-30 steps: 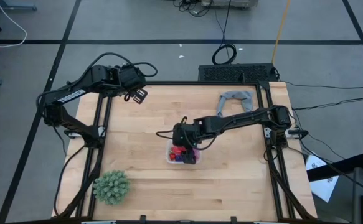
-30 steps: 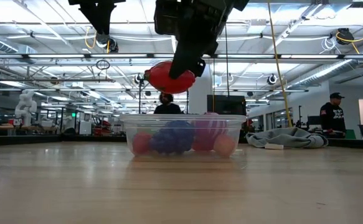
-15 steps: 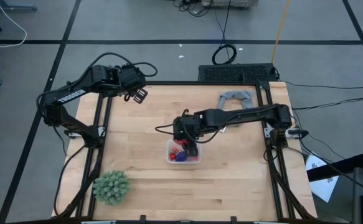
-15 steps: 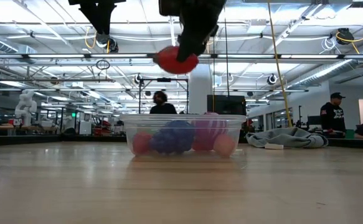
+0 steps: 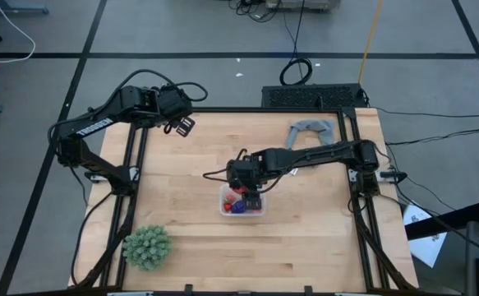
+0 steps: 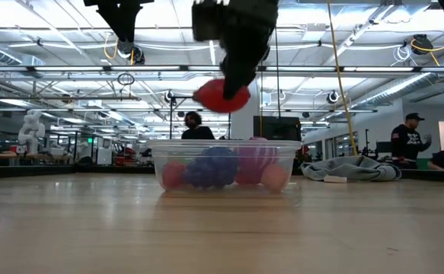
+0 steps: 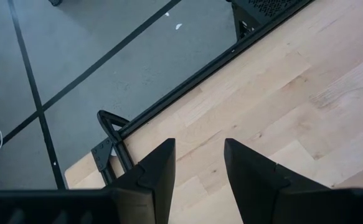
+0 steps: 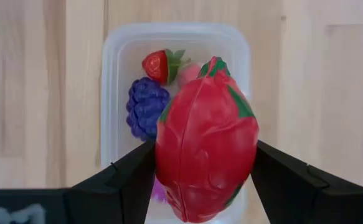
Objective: Pick and placing Produce into tupperware
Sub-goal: Put the dragon fruit into the bin
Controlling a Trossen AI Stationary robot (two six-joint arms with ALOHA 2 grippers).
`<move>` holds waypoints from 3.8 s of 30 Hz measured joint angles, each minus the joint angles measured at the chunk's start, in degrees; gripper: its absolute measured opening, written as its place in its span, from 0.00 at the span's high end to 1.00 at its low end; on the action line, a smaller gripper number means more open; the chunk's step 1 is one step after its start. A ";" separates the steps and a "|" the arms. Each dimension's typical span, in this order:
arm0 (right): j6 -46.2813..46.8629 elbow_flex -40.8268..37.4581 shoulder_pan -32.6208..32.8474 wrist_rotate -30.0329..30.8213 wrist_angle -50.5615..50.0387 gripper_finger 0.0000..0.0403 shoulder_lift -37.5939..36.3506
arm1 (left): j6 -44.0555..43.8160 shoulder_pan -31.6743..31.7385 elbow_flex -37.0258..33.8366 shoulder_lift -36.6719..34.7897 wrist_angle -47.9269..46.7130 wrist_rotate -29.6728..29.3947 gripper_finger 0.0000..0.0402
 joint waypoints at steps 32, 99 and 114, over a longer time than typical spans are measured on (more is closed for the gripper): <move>-1.92 -1.53 1.26 -1.10 6.74 0.43 6.40 | 0.04 0.00 0.01 0.00 -0.04 -0.42 0.64; -0.62 -3.19 1.04 -1.11 9.16 0.38 6.08 | 0.66 -0.01 0.01 -0.02 -0.07 -0.44 0.64; -0.82 -3.17 1.04 -1.12 8.50 0.25 6.08 | 0.61 0.00 0.02 -0.01 -0.04 -0.44 0.64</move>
